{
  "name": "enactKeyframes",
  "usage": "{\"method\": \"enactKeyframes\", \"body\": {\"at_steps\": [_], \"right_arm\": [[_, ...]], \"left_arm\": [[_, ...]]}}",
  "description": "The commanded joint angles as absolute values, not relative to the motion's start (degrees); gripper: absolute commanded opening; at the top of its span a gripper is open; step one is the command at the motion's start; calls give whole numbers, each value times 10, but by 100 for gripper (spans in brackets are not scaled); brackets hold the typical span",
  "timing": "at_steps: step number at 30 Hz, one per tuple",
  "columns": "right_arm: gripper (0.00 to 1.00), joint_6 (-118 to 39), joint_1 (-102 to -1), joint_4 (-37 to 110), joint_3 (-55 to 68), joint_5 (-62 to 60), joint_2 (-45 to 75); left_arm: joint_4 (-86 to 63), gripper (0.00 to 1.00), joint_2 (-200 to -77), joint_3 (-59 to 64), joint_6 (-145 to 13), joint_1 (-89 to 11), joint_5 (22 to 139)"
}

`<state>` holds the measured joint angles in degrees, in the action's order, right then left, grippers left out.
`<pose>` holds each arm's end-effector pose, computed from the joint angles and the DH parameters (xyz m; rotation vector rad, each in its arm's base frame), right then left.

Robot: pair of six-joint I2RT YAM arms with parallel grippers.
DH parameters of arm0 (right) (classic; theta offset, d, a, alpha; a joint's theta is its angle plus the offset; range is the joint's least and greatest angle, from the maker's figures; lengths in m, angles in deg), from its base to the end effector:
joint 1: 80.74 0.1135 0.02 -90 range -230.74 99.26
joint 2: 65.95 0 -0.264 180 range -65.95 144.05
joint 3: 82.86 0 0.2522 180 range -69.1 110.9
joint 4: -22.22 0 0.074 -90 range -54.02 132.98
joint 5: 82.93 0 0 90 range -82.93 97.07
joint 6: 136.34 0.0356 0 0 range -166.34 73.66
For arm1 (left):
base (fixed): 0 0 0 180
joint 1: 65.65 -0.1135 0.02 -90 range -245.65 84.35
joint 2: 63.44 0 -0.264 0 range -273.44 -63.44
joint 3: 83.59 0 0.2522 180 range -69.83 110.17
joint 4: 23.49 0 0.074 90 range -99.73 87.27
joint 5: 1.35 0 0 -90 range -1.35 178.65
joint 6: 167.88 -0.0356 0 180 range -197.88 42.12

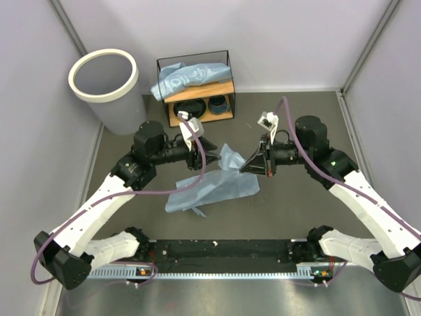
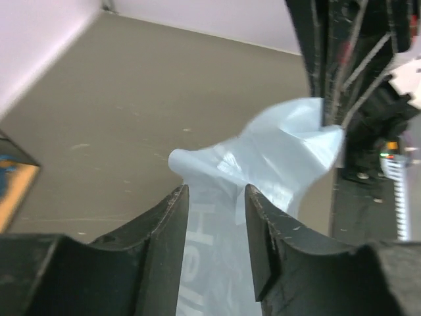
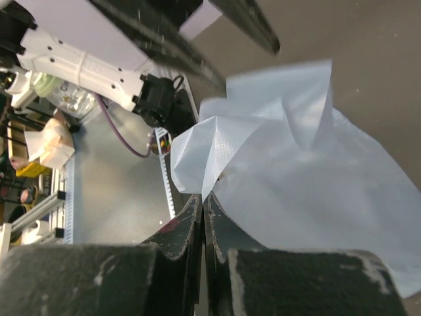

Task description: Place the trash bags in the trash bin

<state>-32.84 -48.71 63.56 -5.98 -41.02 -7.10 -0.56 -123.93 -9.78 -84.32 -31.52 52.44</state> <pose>0.1666 0.1355 0.3788 -0.8989 1.8739 1.3282 0.1841 -0.1502 0.3842 1.0460 1.4543 -0.8973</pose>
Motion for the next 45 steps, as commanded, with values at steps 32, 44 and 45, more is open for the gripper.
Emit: {"method": "enactKeyframes", "body": {"at_steps": [32,44,45], "right_arm": [[0,-252,-494,517,-63,-452,-94],[0,-249,-492,506,-66,-449,-98],[0,-247,-492,504,-66,-450,-99]], "left_arm": [[-85,49,-1265,-168,-642,-271,436],[-123,47,-1273,-189,-584,-250,421],[-120,45,-1278,-189,-588,-249,425]]}}
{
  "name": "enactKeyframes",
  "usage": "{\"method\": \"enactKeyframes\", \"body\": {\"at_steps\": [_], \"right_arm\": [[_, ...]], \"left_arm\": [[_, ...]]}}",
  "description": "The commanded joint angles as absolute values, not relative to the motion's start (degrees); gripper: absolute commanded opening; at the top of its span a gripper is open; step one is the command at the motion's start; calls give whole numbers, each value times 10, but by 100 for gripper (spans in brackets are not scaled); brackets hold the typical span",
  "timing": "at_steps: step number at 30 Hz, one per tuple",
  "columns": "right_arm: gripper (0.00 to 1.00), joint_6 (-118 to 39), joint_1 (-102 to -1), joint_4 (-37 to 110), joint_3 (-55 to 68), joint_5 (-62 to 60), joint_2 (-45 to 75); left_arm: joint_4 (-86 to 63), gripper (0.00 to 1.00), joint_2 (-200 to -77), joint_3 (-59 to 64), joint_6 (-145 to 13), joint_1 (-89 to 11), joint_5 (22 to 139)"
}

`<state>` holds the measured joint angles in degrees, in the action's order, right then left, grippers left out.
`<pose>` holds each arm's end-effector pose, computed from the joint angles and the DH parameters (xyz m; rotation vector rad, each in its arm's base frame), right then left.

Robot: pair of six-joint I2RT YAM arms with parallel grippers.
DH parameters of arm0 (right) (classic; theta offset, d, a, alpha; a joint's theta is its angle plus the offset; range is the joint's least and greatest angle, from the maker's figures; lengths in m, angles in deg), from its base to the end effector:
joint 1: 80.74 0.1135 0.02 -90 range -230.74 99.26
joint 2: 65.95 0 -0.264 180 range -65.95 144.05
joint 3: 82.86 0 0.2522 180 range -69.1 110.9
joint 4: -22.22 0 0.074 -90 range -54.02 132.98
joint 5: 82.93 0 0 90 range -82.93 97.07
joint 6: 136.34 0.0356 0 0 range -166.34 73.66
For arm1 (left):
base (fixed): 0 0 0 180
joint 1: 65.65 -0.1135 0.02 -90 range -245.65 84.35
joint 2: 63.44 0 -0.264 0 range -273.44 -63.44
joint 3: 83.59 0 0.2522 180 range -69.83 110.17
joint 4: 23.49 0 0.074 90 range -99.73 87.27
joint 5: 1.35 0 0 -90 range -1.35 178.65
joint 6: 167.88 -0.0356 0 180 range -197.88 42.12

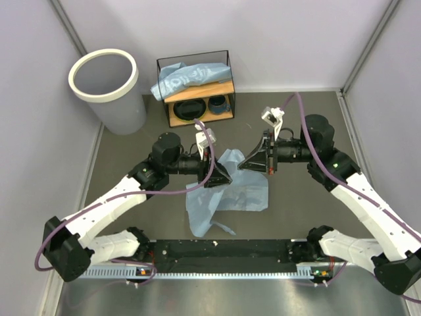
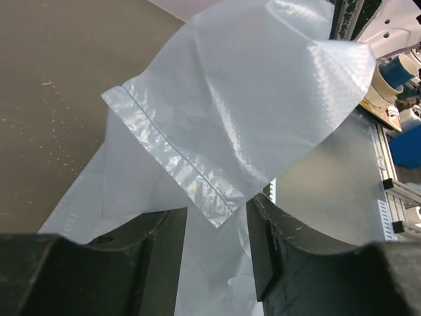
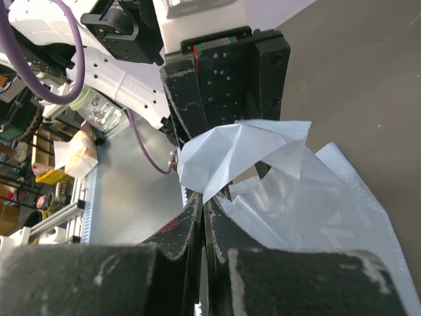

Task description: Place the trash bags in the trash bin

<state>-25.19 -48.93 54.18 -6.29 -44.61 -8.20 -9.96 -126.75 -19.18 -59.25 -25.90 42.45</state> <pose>0.1649 0.1352 0.3963 -0.8690 1.7545 1.4388 0.1757 -0.1796 0.3330 0.9644 1.7060 -1.4168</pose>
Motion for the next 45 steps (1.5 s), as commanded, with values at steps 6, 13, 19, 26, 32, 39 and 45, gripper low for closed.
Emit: {"method": "enactKeyframes", "body": {"at_steps": [6,13,19,26,32,39,45], "right_arm": [[0,-246,-493,501,-65,-450,-108],[0,-246,-494,502,-63,-443,-111],[0,-263,-496,531,-65,-444,-123],[0,-307,-550,599,-63,-477,-125],[0,-336,-583,612,-46,-466,-98],[0,-354,-582,583,47,-335,63],[74,-310,-583,630,123,-288,113]], "left_arm": [[-111,36,-1274,-204,-595,-249,430],[-68,20,-1252,-231,-620,-250,432],[-10,0,-1239,-203,-665,-300,486],[31,0,-1242,-155,-742,-409,513],[-7,0,-1244,-142,-731,-434,384],[-114,0,-1246,-170,-548,-349,366],[-147,0,-1257,-189,-491,-346,462]]}}
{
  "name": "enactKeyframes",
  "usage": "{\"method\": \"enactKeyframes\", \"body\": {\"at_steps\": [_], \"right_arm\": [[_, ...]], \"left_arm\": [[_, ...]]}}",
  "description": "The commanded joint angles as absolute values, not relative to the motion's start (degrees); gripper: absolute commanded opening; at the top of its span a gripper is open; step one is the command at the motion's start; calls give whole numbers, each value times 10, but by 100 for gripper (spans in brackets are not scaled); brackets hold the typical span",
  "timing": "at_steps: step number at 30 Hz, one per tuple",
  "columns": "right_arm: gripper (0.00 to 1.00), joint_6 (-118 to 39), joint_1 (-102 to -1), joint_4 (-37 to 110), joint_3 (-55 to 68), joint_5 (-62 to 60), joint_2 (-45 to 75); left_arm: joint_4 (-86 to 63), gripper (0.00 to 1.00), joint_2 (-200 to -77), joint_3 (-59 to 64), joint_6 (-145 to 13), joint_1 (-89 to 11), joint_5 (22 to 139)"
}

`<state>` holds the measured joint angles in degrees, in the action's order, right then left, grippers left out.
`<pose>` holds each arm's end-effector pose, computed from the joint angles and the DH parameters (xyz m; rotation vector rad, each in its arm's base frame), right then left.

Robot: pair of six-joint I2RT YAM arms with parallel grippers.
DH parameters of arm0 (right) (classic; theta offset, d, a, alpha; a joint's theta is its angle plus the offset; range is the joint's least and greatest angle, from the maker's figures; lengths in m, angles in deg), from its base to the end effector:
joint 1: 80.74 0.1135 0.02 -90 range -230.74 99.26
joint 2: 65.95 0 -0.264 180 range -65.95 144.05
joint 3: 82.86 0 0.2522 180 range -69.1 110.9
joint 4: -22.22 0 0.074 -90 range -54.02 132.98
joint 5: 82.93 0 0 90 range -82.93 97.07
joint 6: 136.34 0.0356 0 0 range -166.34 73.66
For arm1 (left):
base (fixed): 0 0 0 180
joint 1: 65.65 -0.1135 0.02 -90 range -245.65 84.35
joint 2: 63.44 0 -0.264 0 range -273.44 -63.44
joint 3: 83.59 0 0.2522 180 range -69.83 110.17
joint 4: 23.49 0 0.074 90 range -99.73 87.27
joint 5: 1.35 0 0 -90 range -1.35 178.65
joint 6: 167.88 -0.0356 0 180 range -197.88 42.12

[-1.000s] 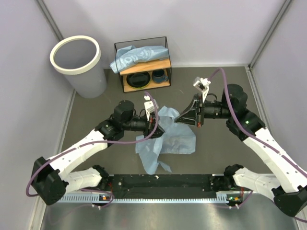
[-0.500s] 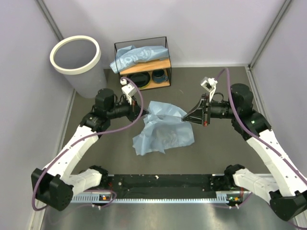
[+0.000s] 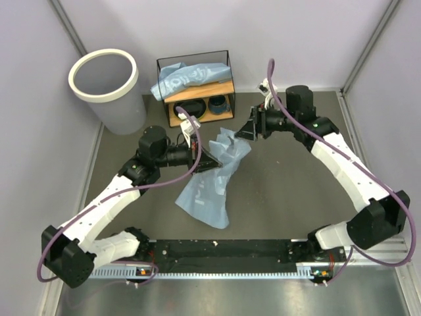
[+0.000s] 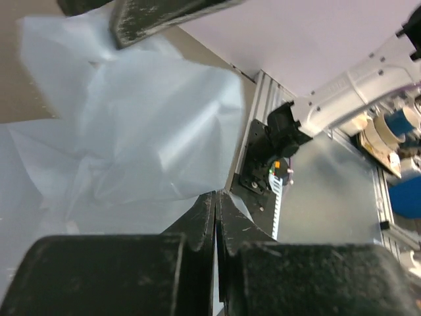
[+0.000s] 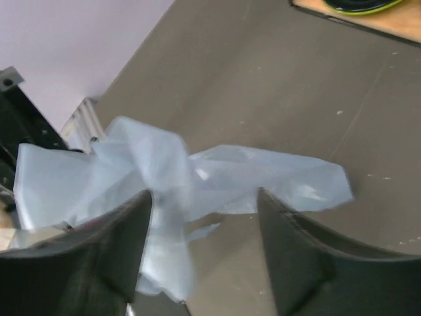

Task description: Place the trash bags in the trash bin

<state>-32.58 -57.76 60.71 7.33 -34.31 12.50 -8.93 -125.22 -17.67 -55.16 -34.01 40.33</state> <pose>0.2707 0.1404 0.3781 -0.6378 1.9982 1.1288 0.1927 -0.1500 0.3467 0.8077 1.7363 -1.3983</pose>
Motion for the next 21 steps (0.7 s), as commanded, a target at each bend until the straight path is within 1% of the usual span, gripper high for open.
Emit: {"method": "enactKeyframes", "body": {"at_steps": [1,2,4,5,8,12,15,18,21], "right_arm": [[88,-301,-586,647,116,-282,93],[99,-296,-588,679,87,-279,76],[99,-280,-601,694,46,-280,20],[99,-275,-606,699,0,-285,2],[99,-246,-609,694,-64,-359,-49],[98,-158,-610,679,-106,-385,-75],[99,-143,-612,679,-139,-385,-104],[99,-136,-612,655,-162,-419,-126],[98,-74,-582,554,-204,-400,-152]], "left_arm": [[-147,0,-1258,-189,-486,-350,471],[-159,0,-1265,-191,-478,-358,473],[-168,0,-1272,-196,-459,-362,475],[-178,0,-1279,-196,-452,-364,473],[-191,0,-1287,-202,-440,-364,465],[-190,0,-1292,-205,-422,-366,480],[-180,0,-1294,-210,-404,-371,500],[-183,0,-1300,-215,-389,-382,500],[-193,0,-1303,-216,-382,-384,487]]}}
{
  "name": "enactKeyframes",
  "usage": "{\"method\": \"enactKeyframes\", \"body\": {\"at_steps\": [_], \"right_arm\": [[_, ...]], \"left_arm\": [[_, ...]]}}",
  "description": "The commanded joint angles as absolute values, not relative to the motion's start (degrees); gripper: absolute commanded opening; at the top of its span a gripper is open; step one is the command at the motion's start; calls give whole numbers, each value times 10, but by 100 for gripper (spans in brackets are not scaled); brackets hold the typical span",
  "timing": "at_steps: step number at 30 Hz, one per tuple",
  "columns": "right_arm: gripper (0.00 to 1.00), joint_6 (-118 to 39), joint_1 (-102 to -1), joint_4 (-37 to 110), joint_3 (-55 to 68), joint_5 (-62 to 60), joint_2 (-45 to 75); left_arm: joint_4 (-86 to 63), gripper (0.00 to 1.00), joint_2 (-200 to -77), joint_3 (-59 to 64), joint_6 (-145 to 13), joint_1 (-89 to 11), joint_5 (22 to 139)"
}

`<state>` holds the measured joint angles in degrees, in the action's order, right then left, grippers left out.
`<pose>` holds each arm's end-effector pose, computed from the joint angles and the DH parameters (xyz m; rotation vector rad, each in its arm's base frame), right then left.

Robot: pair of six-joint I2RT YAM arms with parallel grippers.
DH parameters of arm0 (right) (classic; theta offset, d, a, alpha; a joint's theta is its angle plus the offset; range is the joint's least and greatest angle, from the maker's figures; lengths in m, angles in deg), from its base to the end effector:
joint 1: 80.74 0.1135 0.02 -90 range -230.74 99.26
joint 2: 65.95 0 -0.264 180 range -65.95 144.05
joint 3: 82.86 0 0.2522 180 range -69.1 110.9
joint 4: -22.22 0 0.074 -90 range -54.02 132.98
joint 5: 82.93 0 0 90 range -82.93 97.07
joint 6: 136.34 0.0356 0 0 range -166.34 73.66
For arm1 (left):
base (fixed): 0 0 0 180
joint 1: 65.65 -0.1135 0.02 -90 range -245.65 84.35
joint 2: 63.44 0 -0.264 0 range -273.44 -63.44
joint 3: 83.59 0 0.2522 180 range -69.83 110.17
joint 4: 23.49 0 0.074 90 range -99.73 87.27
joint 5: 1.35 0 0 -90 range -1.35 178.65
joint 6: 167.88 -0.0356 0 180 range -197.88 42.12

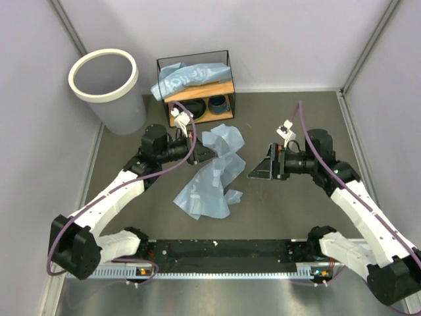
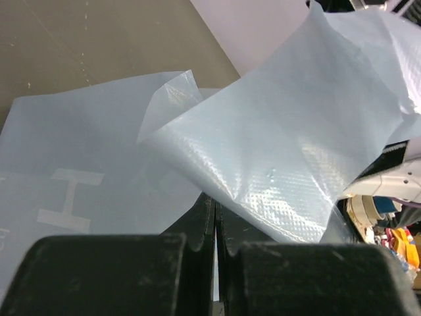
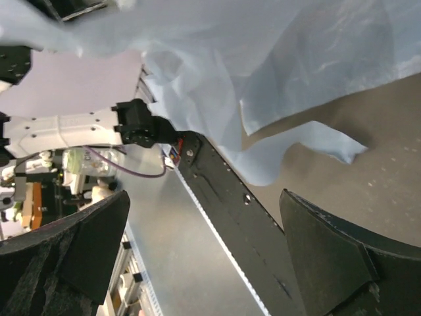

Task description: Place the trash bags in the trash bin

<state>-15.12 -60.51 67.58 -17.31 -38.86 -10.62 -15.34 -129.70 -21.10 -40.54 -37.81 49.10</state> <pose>0.1777 0.0927 0.3185 -0.2767 2.2832 1.3635 0.2234 -0.1436 0.3176 0.3918 1.9252 -1.3952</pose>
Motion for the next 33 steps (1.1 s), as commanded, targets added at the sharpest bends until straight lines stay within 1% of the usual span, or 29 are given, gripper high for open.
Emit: {"method": "enactKeyframes", "body": {"at_steps": [1,3,4,5,10,14,16,19,20,22,25,26,27,29,30,31,33], "right_arm": [[98,-64,-565,512,-220,-384,-150],[98,-36,-523,466,-229,-362,-129],[97,-31,-510,454,-227,-352,-99],[97,-28,-493,409,-226,-348,-86],[96,-42,-487,345,-199,-332,-8],[92,-47,-475,291,-199,-327,27],[86,-38,-466,263,-198,-329,36],[74,-20,-452,230,-201,-338,44],[66,-19,-449,228,-201,-338,45],[60,-17,-440,230,-208,-336,46],[29,-12,-439,239,-221,-340,44],[5,-19,-441,268,-222,-337,39],[0,-33,-443,286,-222,-334,33],[0,-50,-457,345,-223,-334,3],[0,-63,-465,359,-225,-337,-10],[0,-70,-475,382,-233,-341,-38],[0,-79,-495,416,-245,-354,-70]], "left_arm": [[-204,0,-1307,-218,-376,-384,482],[-211,0,-1309,-219,-361,-384,471],[-218,0,-1309,-220,-356,-384,467],[-222,0,-1309,-220,-347,-384,463],[-229,0,-1297,-226,-333,-384,442],[-256,0,-1294,-235,-303,-384,423],[-261,0,-1292,-235,-297,-384,419],[-263,0,-1291,-235,-290,-385,415],[-263,0,-1289,-235,-288,-385,416],[-269,0,-1288,-235,-283,-386,415],[-264,0,-1286,-234,-286,-388,414],[-257,0,-1285,-233,-292,-390,413],[-247,0,-1283,-226,-302,-394,420],[-159,0,-1278,-208,-389,-404,440],[-116,0,-1276,-182,-429,-408,463],[-82,0,-1276,-171,-506,-415,503],[-6,0,-1288,-142,-582,-419,531]]}}
